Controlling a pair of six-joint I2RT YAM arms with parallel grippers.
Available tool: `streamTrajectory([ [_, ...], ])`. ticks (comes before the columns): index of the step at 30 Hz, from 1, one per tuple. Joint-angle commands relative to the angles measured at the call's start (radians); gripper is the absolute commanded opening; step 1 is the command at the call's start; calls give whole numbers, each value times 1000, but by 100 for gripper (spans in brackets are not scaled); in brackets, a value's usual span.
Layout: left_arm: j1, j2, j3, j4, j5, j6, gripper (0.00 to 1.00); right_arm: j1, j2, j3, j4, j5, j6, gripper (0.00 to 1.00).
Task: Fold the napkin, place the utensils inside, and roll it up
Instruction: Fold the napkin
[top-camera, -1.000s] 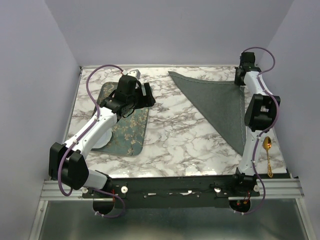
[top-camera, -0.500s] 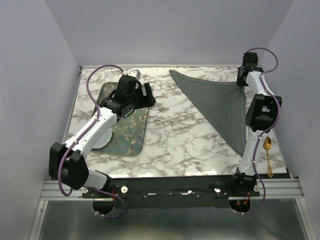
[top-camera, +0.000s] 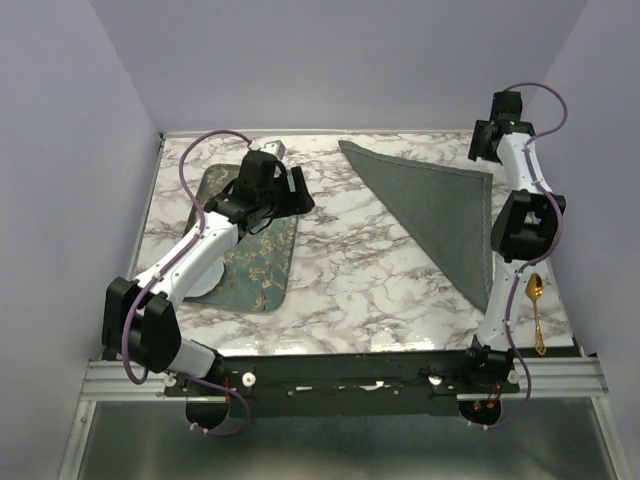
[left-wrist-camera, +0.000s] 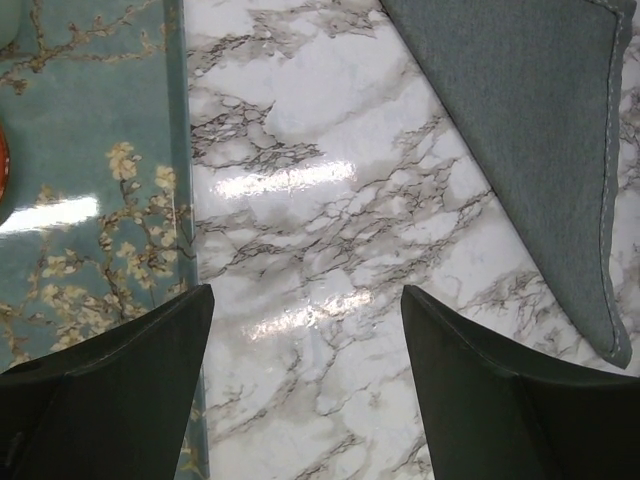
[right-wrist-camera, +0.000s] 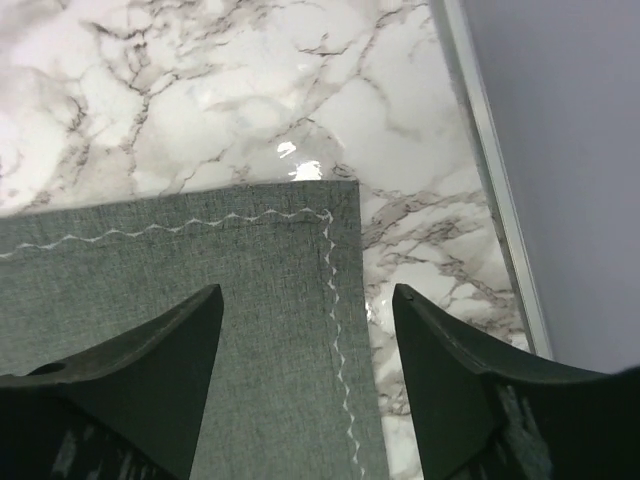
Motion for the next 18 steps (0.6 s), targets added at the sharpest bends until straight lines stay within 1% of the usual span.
streamTrajectory([
  [1,-42,91,88,58,39,-43,79,-8,-93,-49,-164,17,206,77],
  [2,-53,113,114,56,23,-48,78,-10,-130,-102,-158,-55,239,77],
  [3,-69,157,139,62,4,-59,77,-8,-211,-158,-144,-105,268,77],
  [4,-100,183,188,74,-21,-62,74,-8,-251,-302,-96,-159,315,76],
  [5,-116,211,214,106,-65,-65,70,-8,-289,-372,-62,-266,336,76],
  [6,-128,272,239,131,-73,-69,68,-7,-379,-454,-22,-323,353,76],
  [7,-140,307,283,157,-105,-82,62,-7,-415,-519,50,-365,385,75],
  [8,-155,346,308,221,-107,-83,57,-2,-454,-641,79,-438,394,75],
  [9,-160,434,335,255,-113,-85,53,1,-481,-689,101,-471,402,75],
  [10,-163,484,395,281,-118,-86,46,16,-532,-729,141,-488,409,72],
  [11,-165,531,426,332,-113,-92,42,30,-553,-815,167,-497,402,71],
  [12,-156,635,464,346,-98,-102,39,44,-567,-846,182,-486,399,70],
  [13,-153,683,551,354,-90,-109,31,65,-589,-878,207,-489,399,69],
  [14,-149,729,591,370,-84,-120,29,70,-596,-904,225,-530,400,68],
  [15,-148,805,627,396,-83,-122,27,73,-607,-967,244,-549,406,67],
  [16,-148,838,689,413,-61,-125,24,84,-618,-996,295,-569,419,62],
  [17,-145,867,719,447,-49,-137,23,91,-632,-1022,317,-606,420,58],
  [18,-142,919,743,467,-40,-157,23,99,-639,-1061,328,-607,426,56],
])
